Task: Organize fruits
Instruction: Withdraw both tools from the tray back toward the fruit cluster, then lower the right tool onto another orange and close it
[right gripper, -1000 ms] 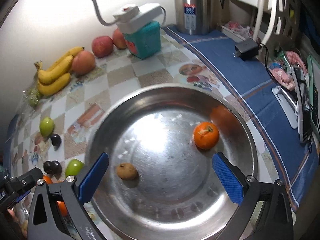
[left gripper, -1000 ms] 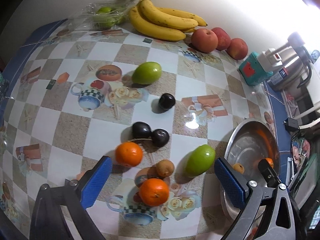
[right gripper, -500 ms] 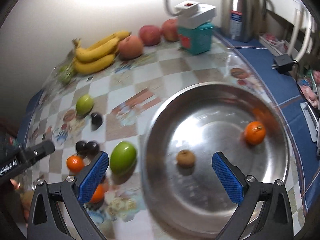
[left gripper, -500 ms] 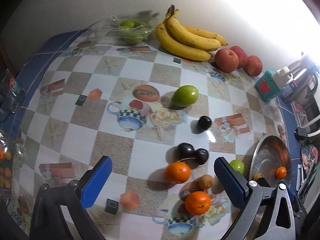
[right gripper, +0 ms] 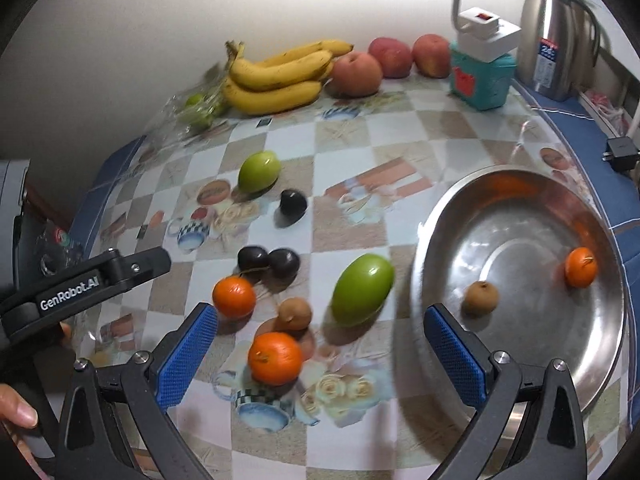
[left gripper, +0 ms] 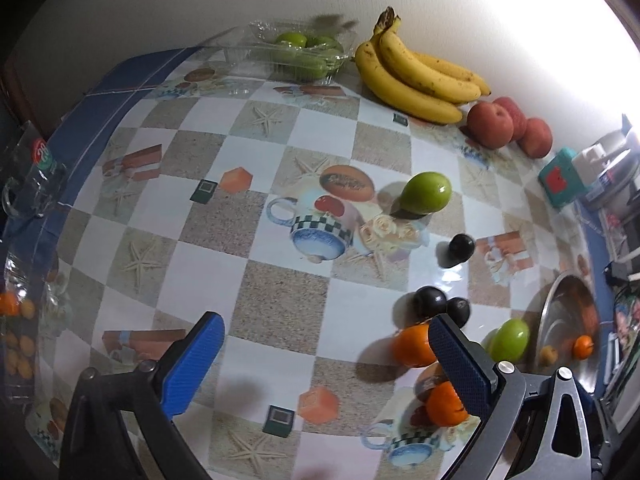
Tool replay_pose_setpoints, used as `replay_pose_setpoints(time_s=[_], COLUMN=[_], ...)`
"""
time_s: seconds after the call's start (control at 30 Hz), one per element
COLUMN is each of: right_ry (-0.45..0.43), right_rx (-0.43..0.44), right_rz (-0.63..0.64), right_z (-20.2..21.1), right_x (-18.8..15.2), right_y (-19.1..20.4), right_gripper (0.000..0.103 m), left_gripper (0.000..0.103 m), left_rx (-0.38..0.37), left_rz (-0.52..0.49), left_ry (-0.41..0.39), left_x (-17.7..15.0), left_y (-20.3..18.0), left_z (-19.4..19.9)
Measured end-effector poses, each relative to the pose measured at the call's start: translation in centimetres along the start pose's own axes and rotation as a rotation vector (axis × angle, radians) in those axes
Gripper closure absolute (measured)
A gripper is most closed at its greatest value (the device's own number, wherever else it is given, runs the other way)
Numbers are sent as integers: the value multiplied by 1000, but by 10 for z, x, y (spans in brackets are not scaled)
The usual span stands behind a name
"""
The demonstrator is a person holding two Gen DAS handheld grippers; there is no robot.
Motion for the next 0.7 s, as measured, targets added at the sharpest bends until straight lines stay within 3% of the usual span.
replay_pose_setpoints(time_s=[0.3, 0.5, 0.7], right_ry=[63, 114, 140], right_rx=[7, 15, 20], right_rz=[54, 83, 111], right_z=[-17, -30, -40], right_x=[-11, -21, -27], right_y=[23, 31, 39], right_gripper=[0, 1, 15], left_gripper=[0, 0, 0], left_rx=[25, -1, -12], left_rz=[-20, -16, -12], left_ry=[81, 141, 156], left_x=[-10, -17, -19], left_y=[1, -3, -4], left_z=[-20, -31, -33])
Point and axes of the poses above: each gripper's, at about its wrist camera, not at the fingertips, and z roughly against the way its jaws point, y to its left, x to its top, the point moved 6 cm from there along -z, roughly the way its jaws point, and after that the axes turned 11 degrees about z, right-handed, at the moved point
